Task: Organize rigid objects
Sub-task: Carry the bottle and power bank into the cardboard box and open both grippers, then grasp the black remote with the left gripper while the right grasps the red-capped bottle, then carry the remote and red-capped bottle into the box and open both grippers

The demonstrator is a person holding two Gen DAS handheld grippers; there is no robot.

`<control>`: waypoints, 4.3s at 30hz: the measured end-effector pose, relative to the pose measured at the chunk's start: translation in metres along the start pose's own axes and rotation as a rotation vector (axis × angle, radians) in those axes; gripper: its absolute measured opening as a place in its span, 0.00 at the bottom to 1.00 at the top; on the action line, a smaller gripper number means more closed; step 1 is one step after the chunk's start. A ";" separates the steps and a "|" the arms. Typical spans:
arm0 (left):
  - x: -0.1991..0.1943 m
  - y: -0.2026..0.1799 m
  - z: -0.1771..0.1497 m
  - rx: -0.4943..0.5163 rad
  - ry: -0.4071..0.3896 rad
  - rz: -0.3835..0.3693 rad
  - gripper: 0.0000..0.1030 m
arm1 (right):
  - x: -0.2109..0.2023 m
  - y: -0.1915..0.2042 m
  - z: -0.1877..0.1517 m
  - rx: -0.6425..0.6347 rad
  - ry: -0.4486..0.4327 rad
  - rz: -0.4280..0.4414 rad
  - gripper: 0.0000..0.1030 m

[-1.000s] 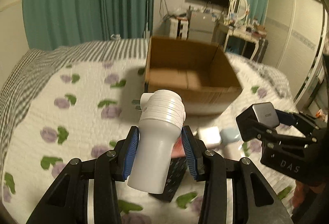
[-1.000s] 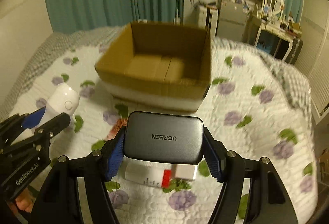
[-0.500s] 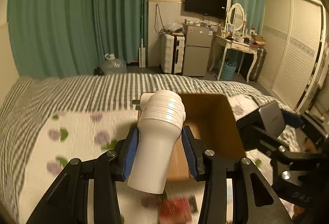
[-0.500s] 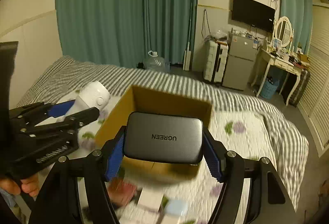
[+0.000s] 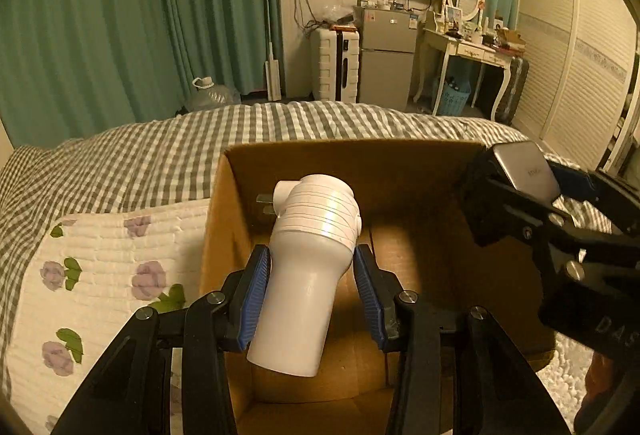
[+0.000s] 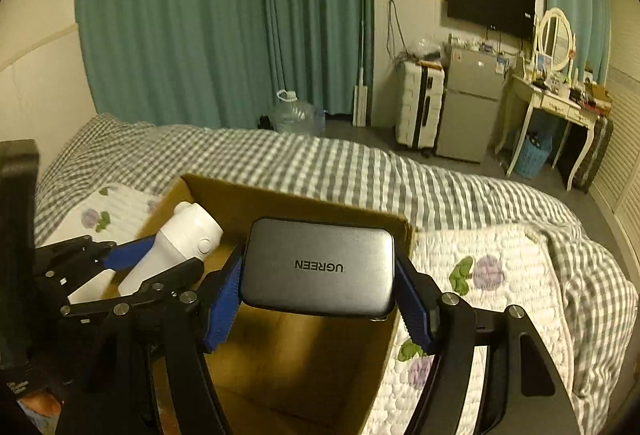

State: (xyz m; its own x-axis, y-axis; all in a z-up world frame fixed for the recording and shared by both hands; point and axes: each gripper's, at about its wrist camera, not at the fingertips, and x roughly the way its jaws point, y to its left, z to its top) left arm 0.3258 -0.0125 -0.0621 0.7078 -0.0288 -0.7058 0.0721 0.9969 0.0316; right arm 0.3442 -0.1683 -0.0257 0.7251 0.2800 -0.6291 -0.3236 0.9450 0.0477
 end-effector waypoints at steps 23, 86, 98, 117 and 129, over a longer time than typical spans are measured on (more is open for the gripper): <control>-0.083 0.044 -0.048 -0.126 0.006 0.050 0.64 | -0.058 0.003 -0.021 -0.017 -0.082 -0.007 0.88; -0.134 0.014 -0.216 -0.084 0.171 -0.106 0.20 | -0.050 0.113 -0.228 -0.351 0.356 0.126 0.79; -0.174 0.000 -0.203 -0.065 0.111 -0.131 0.19 | -0.117 0.093 -0.206 -0.146 0.224 0.114 0.78; -0.149 0.005 -0.035 -0.053 -0.087 -0.119 0.20 | -0.123 0.038 -0.056 -0.166 0.005 0.020 0.78; -0.023 0.002 -0.001 0.025 -0.022 -0.085 0.20 | -0.008 0.003 -0.001 -0.086 -0.016 0.024 0.78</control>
State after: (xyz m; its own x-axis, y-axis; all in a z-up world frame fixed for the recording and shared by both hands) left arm 0.3092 -0.0100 -0.0468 0.7135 -0.1147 -0.6912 0.1495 0.9887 -0.0098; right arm 0.3369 -0.1682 -0.0219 0.7257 0.3059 -0.6163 -0.3920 0.9200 -0.0049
